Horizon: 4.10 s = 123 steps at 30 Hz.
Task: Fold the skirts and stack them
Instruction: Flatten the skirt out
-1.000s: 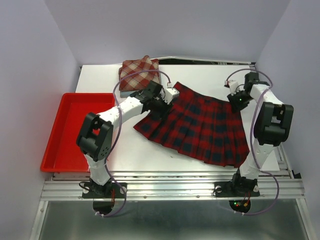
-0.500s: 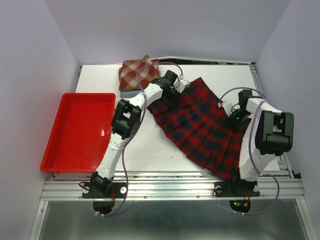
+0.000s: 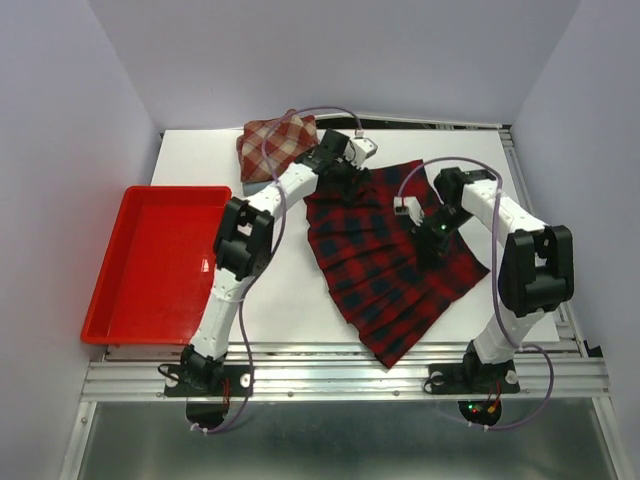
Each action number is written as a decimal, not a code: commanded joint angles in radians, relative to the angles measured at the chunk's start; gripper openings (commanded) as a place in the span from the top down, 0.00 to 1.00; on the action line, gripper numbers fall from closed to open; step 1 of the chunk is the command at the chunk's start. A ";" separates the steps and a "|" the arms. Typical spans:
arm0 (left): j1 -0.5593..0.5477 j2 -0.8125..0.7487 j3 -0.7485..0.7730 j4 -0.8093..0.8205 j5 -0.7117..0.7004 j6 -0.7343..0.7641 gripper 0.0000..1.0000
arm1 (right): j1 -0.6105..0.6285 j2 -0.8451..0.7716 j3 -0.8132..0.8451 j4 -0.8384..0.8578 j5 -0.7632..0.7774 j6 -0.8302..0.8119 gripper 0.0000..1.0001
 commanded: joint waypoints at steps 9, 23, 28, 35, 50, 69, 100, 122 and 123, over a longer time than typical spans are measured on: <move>-0.030 -0.529 -0.361 -0.007 0.149 0.063 0.22 | -0.027 0.036 0.140 0.416 0.256 0.282 0.74; -0.176 -0.574 -0.765 0.043 0.231 0.038 0.34 | -0.079 0.142 -0.068 0.371 0.314 0.244 0.79; -0.174 -0.500 -0.738 0.023 0.159 0.061 0.35 | 0.016 0.036 -0.134 0.213 0.055 0.230 0.79; -0.154 -0.550 -0.742 0.043 0.138 0.057 0.33 | -0.037 -0.016 0.091 0.249 0.011 0.431 0.73; -0.301 -0.727 -0.726 0.350 -0.079 -0.133 0.20 | -0.352 0.014 0.079 0.430 0.067 0.586 0.67; -0.498 -0.144 -0.081 0.361 -0.625 -0.549 0.10 | -0.361 0.103 -0.136 0.643 0.078 0.657 0.59; -0.562 0.008 -0.006 0.282 -0.744 -0.560 0.42 | -0.361 0.117 -0.200 0.599 -0.036 0.654 0.75; -0.521 -0.138 -0.066 0.324 -0.573 -0.577 0.44 | -0.372 0.024 -0.219 0.600 -0.068 0.595 0.70; -0.513 -0.150 -0.064 0.312 -0.558 -0.589 0.45 | -0.372 0.007 -0.217 0.603 -0.074 0.592 0.69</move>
